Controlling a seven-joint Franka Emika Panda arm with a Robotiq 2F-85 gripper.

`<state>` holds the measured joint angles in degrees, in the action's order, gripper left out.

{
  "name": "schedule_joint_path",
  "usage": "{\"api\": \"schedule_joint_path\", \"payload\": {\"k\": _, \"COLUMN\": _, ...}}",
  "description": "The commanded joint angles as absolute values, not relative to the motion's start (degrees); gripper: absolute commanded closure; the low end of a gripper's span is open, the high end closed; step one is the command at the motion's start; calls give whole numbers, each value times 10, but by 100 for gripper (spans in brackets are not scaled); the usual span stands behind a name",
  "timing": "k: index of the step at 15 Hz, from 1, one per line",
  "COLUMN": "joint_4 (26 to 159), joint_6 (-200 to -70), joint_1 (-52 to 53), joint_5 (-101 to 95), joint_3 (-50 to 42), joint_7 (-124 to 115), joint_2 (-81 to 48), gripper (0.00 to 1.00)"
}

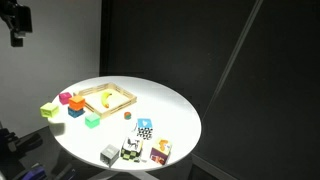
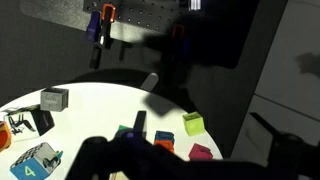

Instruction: Pick up the yellow toy banana from the tray and put it on the table

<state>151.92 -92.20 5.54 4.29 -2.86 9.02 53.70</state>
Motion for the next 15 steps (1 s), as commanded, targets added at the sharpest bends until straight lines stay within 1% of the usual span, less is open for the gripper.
{"api": "schedule_joint_path", "payload": {"k": 1, "joint_4": 1518, "joint_6": -921, "joint_1": 50, "joint_5": 46, "joint_3": -25, "joint_7": 93, "joint_2": 536, "gripper": 0}}
{"api": "schedule_joint_path", "payload": {"k": 7, "joint_4": 1516, "joint_6": -934, "joint_1": 51, "joint_5": 44, "joint_3": -22, "joint_7": 93, "joint_2": 526, "gripper": 0}}
{"api": "schedule_joint_path", "payload": {"k": 11, "joint_4": 1512, "joint_6": -994, "joint_1": 54, "joint_5": 44, "joint_3": -19, "joint_7": 97, "joint_2": 499, "gripper": 0}}
{"api": "schedule_joint_path", "payload": {"k": 15, "joint_4": 1493, "joint_6": -1066, "joint_1": 56, "joint_5": 44, "joint_3": -19, "joint_7": 101, "joint_2": 440, "gripper": 0}}
